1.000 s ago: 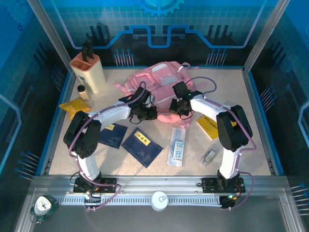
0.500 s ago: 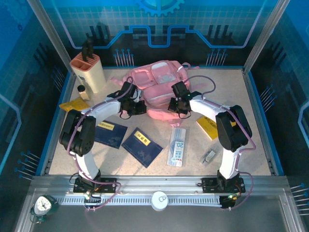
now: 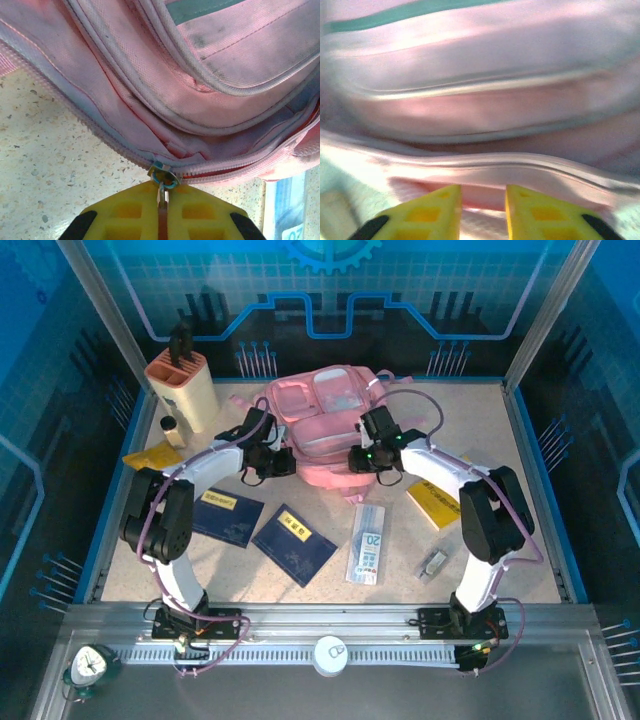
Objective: Pack the student bag
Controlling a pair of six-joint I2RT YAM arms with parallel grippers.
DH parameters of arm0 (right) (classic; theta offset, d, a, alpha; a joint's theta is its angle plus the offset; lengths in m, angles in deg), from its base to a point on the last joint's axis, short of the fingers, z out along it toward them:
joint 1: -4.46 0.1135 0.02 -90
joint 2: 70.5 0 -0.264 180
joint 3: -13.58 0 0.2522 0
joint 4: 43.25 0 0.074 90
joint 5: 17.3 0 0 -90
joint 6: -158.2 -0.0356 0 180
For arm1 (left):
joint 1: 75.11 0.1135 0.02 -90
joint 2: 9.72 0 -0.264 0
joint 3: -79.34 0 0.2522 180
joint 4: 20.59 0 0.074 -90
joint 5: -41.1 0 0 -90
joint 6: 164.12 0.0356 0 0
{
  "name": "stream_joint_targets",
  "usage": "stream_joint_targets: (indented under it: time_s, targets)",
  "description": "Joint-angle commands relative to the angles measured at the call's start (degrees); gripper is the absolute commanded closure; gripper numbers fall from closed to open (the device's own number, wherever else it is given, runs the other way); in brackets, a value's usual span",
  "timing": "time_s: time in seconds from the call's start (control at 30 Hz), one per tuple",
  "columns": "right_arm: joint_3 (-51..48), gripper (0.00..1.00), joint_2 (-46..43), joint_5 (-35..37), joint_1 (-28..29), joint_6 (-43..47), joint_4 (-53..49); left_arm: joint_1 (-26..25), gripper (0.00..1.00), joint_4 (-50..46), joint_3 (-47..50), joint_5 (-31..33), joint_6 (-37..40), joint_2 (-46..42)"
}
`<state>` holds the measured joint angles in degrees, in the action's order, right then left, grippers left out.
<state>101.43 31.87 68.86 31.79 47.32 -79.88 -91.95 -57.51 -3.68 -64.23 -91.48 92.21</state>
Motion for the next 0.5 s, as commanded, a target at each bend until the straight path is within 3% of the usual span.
stream_joint_targets:
  time_s: [0.0,0.13,0.33,0.47]
  targets:
    - [-0.56,0.58,-1.64,-13.53,1.61,13.46,7.06,-0.21,1.00,-2.81,-1.87,-1.39,2.50,-2.78]
    - [0.40,0.39,0.36,-21.56,2.36,20.74,10.98,-0.38,1.00,-4.11,-2.38,-1.04,3.00,-3.44]
    - [7.94,0.31,7.41,-26.32,3.60,29.22,7.24,-0.65,1.00,-4.44,-2.56,-0.99,2.96,-4.35]
    - [9.78,0.29,10.66,-26.53,4.03,29.26,7.85,-0.65,1.00,-4.75,-2.77,-0.95,2.60,-4.59]
